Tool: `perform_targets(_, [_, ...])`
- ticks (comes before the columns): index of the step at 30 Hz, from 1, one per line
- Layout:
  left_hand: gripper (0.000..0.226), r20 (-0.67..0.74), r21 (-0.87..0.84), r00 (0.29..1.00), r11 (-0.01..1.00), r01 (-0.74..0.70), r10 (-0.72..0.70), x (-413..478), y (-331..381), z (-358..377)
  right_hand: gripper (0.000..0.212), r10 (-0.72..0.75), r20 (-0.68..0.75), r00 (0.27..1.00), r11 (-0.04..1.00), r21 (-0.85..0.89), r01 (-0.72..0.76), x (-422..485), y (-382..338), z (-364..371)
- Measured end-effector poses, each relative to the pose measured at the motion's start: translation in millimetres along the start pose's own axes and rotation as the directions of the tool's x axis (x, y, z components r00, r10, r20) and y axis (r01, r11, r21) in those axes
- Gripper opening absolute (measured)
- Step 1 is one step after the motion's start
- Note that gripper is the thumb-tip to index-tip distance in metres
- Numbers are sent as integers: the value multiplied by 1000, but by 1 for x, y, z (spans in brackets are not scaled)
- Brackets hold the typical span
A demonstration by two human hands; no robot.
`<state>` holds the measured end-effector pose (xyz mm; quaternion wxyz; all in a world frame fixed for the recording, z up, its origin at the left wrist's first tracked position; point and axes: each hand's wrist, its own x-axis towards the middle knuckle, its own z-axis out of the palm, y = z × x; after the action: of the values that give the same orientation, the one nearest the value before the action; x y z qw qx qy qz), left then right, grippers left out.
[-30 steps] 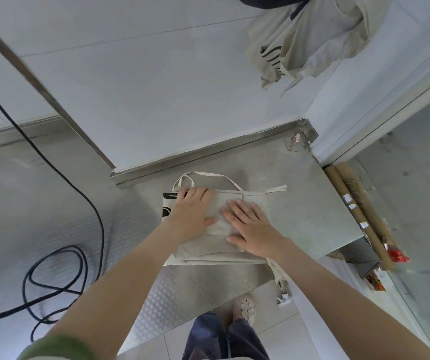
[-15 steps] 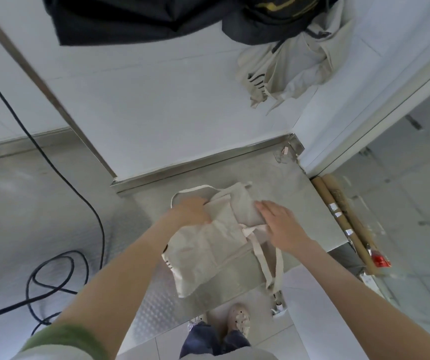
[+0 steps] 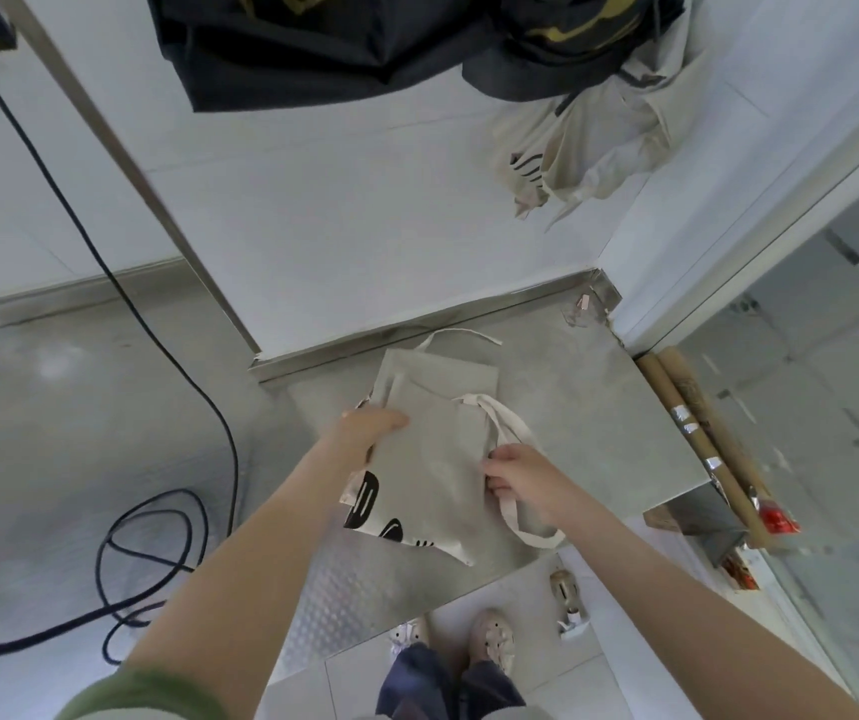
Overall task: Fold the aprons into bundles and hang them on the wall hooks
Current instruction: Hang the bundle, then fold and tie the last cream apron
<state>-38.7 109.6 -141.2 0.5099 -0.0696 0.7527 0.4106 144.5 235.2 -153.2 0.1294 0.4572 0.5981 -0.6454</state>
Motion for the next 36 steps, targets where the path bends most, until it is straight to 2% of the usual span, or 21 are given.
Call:
perform_targets(2, [35,42,-36,998,998,44,-42,-5,0,3,4,44,-1,999,971,235,-43,1,-2,9])
perform_targets(4, [26,62,-44,995,996,76,-73,-12,1,6,11,69,17,997,933,354,-71,0,-3,13])
perform_targets(7, [22,110,-53,988,992,114,-108,-13,2,6,27,54,89,995,924,374,-83,-2,-5,13])
perform_targets(12, [22,188,-149,978,982,114,-85,-22,6,6,37,1,173,985,862,500,-89,-14,-11,0])
perform_targets(16, [18,254,-257,967,963,78,-10,-44,20,9,78,-75,213,974,845,533,-52,-26,-19,-16])
perform_targets(18, [20,293,-313,955,948,53,43,-56,30,11,88,-137,245,960,807,589,-35,-34,-24,-24])
perform_targets(21, [22,304,-351,947,936,8,105,-72,49,14,84,-181,278,943,785,619,-32,-50,-38,-34])
perform_targets(23, [24,274,-339,950,939,-48,148,-82,60,12,68,-208,279,938,827,562,16,-61,-51,-39])
perform_targets(25, [36,285,-319,935,941,-115,211,-92,67,8,43,-237,229,944,862,498,95,-69,-64,-46])
perform_targets(27, [66,290,-251,908,939,-233,303,-100,71,7,29,-263,142,954,865,472,168,-75,-73,-53])
perform_targets(29, [95,249,-185,879,910,-370,408,-106,72,7,33,-307,59,950,844,478,243,-79,-80,-58])
perform_targets(31, [114,256,-117,826,865,-489,502,-111,73,7,48,-343,-33,939,819,480,316,-80,-84,-62])
perform_targets(34, [108,276,-48,748,785,-617,604,-118,75,7,40,-411,-186,893,750,488,447,-84,-91,-64])
perform_targets(36, [97,268,-41,724,758,-651,636,-123,79,8,48,-454,-305,837,726,418,546,-88,-97,-67])
